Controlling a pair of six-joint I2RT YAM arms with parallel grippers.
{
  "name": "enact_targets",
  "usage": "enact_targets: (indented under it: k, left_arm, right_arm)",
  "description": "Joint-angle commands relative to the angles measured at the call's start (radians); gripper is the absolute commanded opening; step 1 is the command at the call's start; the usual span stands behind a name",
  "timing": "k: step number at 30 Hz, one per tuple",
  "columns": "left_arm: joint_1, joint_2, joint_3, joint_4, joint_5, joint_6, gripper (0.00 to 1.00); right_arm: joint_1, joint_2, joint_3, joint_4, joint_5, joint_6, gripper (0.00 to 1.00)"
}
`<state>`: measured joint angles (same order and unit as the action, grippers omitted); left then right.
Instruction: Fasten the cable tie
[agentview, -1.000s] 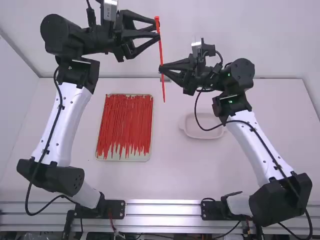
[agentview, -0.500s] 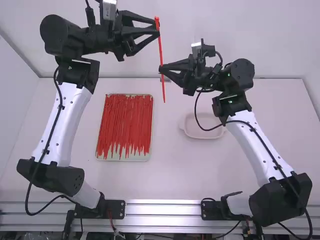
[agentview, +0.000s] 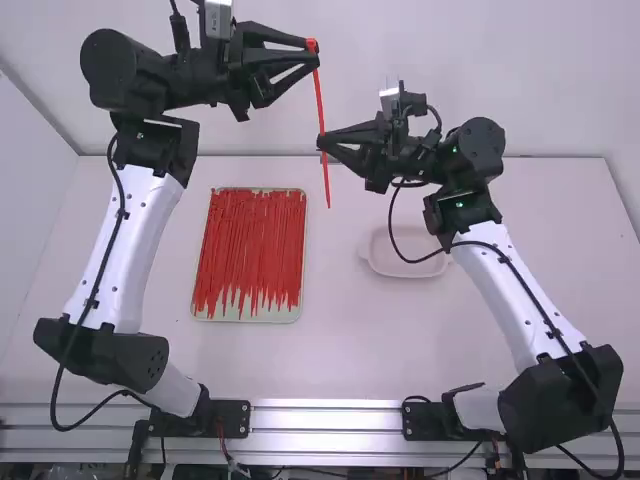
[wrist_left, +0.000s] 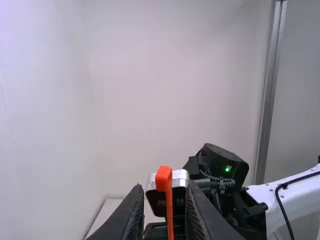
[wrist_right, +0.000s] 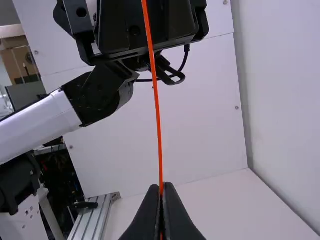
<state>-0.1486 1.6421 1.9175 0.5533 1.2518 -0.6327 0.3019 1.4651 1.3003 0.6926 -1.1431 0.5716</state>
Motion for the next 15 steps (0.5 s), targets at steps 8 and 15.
enact_targets:
  k: [8, 15]
  left_arm:
    - [-0.009, 0.011, 0.019, 0.003, 0.008, -0.007, 0.2]
    - [-0.009, 0.011, 0.019, 0.004, 0.014, -0.007, 0.04]
  right_arm:
    - [0.006, 0.001, -0.004, 0.01, 0.015, 0.0, 0.0]
    - [0.006, 0.001, -0.004, 0.01, 0.015, 0.0, 0.0]
